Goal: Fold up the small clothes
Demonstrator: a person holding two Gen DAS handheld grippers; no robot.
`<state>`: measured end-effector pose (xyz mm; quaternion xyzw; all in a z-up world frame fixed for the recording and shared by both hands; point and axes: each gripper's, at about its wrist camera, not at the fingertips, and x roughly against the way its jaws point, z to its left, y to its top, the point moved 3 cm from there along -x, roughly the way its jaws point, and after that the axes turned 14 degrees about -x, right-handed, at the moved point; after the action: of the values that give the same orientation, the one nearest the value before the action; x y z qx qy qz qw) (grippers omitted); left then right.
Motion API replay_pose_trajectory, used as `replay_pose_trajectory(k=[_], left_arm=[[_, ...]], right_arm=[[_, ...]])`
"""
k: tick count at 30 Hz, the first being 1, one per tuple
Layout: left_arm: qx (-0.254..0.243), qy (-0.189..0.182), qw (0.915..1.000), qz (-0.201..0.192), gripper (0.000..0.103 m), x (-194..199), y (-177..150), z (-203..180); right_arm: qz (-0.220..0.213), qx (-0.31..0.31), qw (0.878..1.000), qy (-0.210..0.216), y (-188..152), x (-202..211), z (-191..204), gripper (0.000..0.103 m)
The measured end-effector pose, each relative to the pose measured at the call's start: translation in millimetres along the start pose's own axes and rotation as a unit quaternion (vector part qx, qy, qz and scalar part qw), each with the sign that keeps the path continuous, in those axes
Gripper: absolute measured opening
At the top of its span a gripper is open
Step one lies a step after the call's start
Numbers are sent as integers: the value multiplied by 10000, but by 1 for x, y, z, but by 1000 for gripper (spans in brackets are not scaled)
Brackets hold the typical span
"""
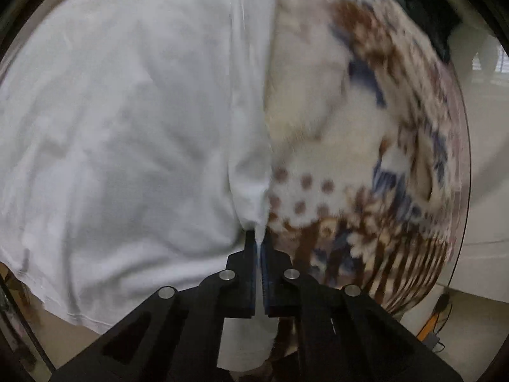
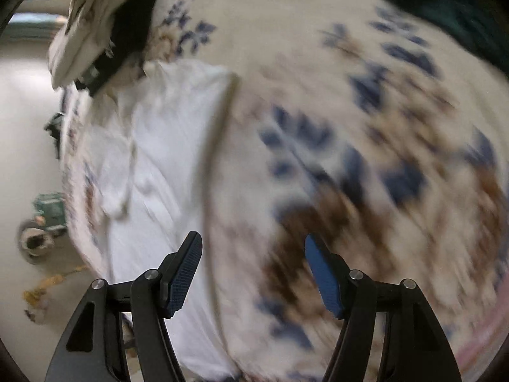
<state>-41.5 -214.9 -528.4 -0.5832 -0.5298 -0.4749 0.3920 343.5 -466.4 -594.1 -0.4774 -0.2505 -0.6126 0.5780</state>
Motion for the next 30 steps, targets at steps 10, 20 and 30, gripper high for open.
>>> replay_pose_trajectory(k=[10,20,30], left_arm=[[629,-142,9968,-479,0,55,-19,46],[1253,55,9853,-1157,0,149,-30,123],[2159,257,9674,-1302,0,147,-47,279]], right_arm=[[116,-943,9936,606,101,-68,44,3],[-255,365,9988,191,79,-6,177,2],[-433,1078,9915,-588,50,-83,364,2]])
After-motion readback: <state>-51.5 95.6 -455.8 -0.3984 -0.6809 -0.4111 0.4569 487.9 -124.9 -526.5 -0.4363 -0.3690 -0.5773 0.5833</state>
